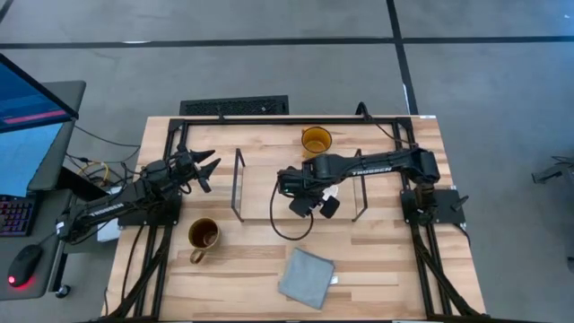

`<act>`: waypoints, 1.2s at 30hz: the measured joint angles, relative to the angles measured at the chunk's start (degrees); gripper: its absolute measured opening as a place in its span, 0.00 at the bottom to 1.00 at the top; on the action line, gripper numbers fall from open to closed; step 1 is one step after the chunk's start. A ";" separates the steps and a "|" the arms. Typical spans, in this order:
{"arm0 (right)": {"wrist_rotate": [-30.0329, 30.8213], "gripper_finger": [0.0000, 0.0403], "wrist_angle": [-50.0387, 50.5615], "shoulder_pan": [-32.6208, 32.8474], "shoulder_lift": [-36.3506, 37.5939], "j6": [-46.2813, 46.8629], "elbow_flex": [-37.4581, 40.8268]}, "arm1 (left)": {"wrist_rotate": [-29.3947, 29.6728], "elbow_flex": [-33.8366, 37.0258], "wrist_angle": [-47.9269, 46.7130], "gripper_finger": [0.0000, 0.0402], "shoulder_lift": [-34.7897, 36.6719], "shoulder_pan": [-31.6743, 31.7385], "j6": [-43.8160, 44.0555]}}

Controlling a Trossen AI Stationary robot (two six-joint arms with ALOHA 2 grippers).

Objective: Stack small to large cups/mugs on shelf
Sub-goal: Put the white cup on the shelf

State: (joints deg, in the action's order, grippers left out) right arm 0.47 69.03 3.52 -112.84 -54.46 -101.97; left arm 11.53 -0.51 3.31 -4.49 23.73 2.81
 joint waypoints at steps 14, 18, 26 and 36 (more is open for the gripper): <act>-0.02 0.20 3.05 0.08 0.00 0.04 1.99 | 0.00 0.01 0.01 0.43 0.00 0.00 -0.01; -0.02 0.20 5.92 0.23 0.00 0.04 1.99 | 0.00 0.00 0.01 0.43 0.00 0.00 -0.01; -0.02 0.20 9.57 0.63 0.00 0.04 1.97 | 0.00 0.00 0.02 0.43 0.00 -0.02 -0.02; -0.02 0.20 11.73 0.63 0.00 0.00 1.97 | 0.00 0.00 0.02 0.43 0.00 0.00 0.00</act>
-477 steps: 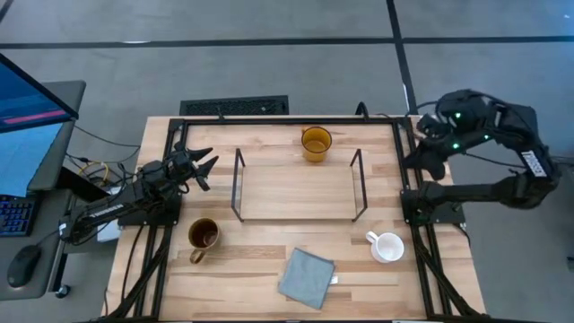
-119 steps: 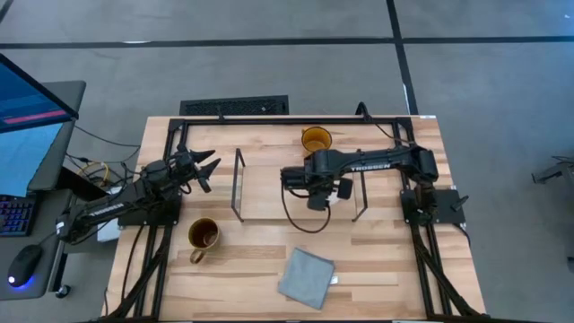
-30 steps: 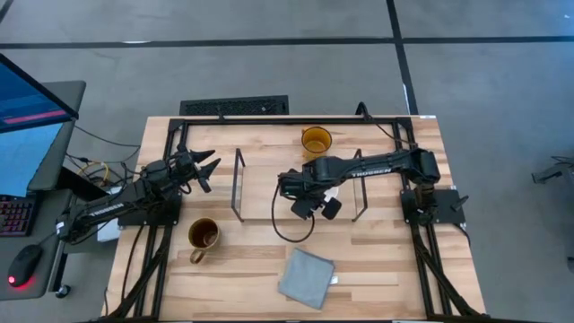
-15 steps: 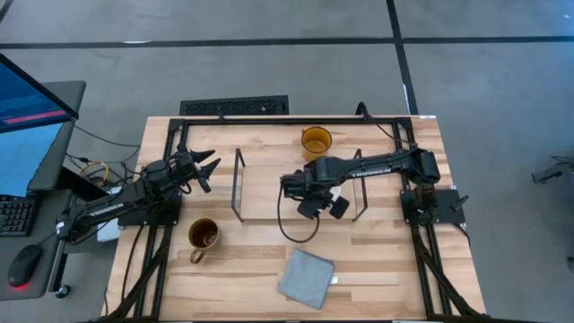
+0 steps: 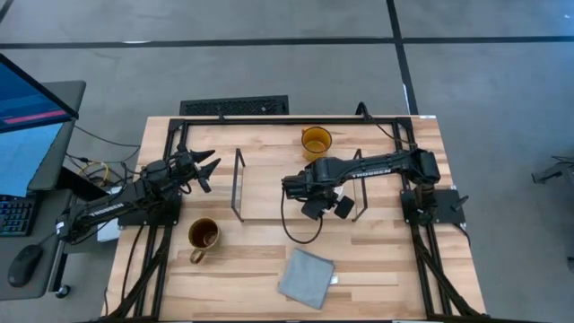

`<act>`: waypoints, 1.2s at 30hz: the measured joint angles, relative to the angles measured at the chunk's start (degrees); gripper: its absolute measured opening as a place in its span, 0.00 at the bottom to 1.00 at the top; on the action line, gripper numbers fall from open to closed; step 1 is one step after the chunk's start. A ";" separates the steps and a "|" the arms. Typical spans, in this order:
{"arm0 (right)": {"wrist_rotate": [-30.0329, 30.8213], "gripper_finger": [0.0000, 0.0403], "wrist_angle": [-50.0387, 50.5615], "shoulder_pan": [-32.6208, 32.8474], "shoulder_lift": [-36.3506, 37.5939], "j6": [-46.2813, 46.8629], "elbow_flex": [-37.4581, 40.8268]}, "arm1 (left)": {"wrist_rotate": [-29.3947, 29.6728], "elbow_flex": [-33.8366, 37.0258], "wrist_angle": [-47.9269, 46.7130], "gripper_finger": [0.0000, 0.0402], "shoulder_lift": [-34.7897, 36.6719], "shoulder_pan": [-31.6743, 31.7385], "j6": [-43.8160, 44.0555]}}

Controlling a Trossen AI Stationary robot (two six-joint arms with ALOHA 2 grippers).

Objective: Stack small to large cups/mugs on shelf
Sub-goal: Put the white cup on the shelf, then put the yellow cup on the shelf

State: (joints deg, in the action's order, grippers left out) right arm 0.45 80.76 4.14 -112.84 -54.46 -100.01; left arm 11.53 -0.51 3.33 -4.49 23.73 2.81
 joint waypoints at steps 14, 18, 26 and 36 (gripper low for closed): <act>-0.42 0.20 1.56 0.07 0.00 -1.48 0.00 | -0.02 0.00 0.00 0.43 0.00 0.00 0.00; -0.42 0.20 1.14 0.07 0.00 -1.48 0.00 | -0.02 0.02 0.00 0.43 0.00 0.00 0.00; -0.42 0.20 -5.31 -0.36 0.00 -1.31 -4.96 | -0.02 0.00 0.00 0.43 0.00 0.00 0.00; -0.44 0.20 -13.03 -7.39 0.02 28.02 -20.27 | -0.02 0.01 0.00 0.43 -0.01 -0.02 0.00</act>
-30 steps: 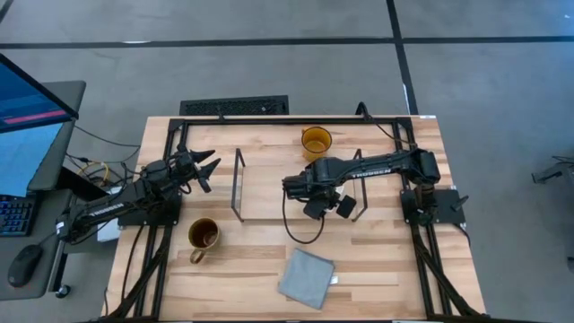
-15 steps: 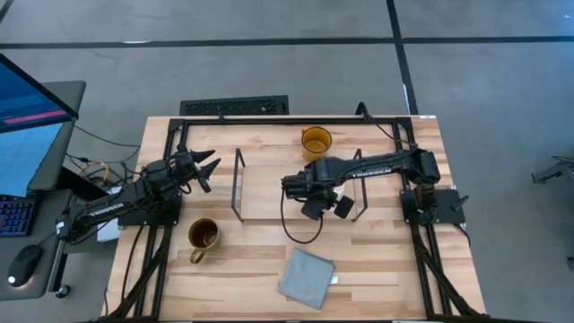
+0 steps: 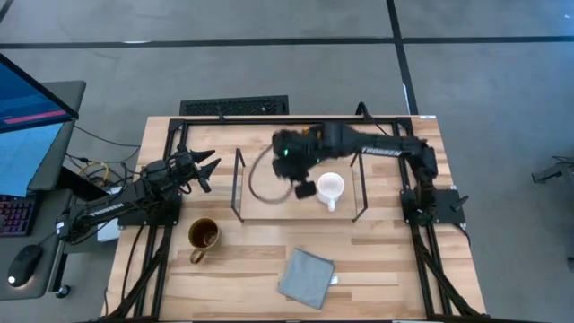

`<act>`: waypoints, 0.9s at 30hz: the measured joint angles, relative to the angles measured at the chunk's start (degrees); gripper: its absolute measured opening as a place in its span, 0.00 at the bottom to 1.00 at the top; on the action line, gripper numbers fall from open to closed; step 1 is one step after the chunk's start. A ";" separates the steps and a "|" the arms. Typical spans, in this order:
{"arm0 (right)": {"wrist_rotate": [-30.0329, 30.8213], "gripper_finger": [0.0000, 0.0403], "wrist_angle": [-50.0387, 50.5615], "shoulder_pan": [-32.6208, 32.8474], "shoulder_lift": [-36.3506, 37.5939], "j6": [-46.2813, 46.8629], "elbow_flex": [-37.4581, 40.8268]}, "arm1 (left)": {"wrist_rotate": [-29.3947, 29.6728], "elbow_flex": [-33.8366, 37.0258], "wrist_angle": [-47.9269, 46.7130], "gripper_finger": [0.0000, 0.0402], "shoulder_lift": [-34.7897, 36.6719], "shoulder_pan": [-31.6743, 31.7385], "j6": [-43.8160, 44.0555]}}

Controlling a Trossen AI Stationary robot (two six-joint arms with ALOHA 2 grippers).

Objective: Stack small to large cups/mugs on shelf
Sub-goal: Put the yellow cup on the shelf

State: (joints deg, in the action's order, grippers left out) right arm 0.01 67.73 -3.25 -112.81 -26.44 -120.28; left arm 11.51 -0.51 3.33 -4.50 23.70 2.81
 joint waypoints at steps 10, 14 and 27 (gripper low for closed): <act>-0.19 0.20 3.77 -12.58 0.19 22.76 -7.16 | 0.00 -0.01 0.00 0.43 0.01 0.02 0.00; -0.33 0.20 6.14 -18.02 0.00 38.97 -7.10 | 0.00 -0.01 0.00 0.43 0.00 0.01 0.00; -6.15 0.20 9.26 -27.21 0.04 56.04 -5.45 | 0.00 -0.01 0.00 0.43 0.01 0.00 0.00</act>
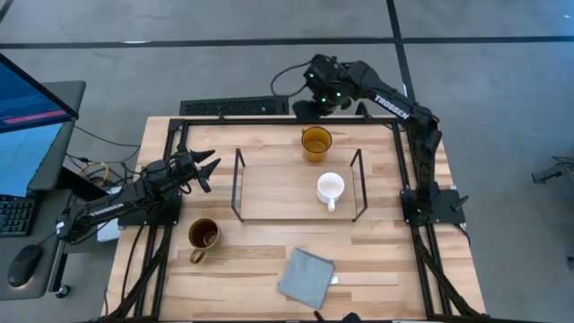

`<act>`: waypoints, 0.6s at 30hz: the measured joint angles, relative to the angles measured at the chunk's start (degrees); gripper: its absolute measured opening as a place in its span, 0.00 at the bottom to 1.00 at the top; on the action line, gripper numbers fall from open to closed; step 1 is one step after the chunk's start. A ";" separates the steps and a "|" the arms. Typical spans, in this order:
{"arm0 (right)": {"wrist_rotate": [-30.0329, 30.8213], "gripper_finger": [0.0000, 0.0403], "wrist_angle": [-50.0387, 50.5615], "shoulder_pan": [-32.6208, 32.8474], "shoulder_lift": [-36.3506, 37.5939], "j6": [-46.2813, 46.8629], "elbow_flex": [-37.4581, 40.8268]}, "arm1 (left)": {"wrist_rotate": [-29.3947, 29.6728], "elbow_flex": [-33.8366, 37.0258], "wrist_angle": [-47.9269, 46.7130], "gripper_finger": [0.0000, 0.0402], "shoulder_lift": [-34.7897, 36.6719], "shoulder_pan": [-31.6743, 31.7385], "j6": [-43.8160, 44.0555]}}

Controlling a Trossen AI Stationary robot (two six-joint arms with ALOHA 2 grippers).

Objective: Stack small to large cups/mugs on shelf
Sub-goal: Put the yellow cup on the shelf

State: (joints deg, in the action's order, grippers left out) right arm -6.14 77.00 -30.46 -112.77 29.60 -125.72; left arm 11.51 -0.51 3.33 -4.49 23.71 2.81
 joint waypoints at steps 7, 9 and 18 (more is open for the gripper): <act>0.42 0.20 7.61 -2.27 0.00 3.52 4.48 | 0.00 0.01 0.00 0.43 -0.02 0.01 0.00; 0.39 0.20 7.95 -2.31 -0.11 3.84 5.96 | 0.00 0.01 0.00 0.43 -0.02 0.01 0.00; 2.68 0.20 4.86 -2.04 -0.06 5.01 14.92 | 0.00 0.01 0.00 0.43 -0.02 0.00 0.00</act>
State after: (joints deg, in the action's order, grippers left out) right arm -3.46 81.86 -32.50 -112.83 34.61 -110.81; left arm 11.51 -0.50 3.33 -4.51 23.70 2.81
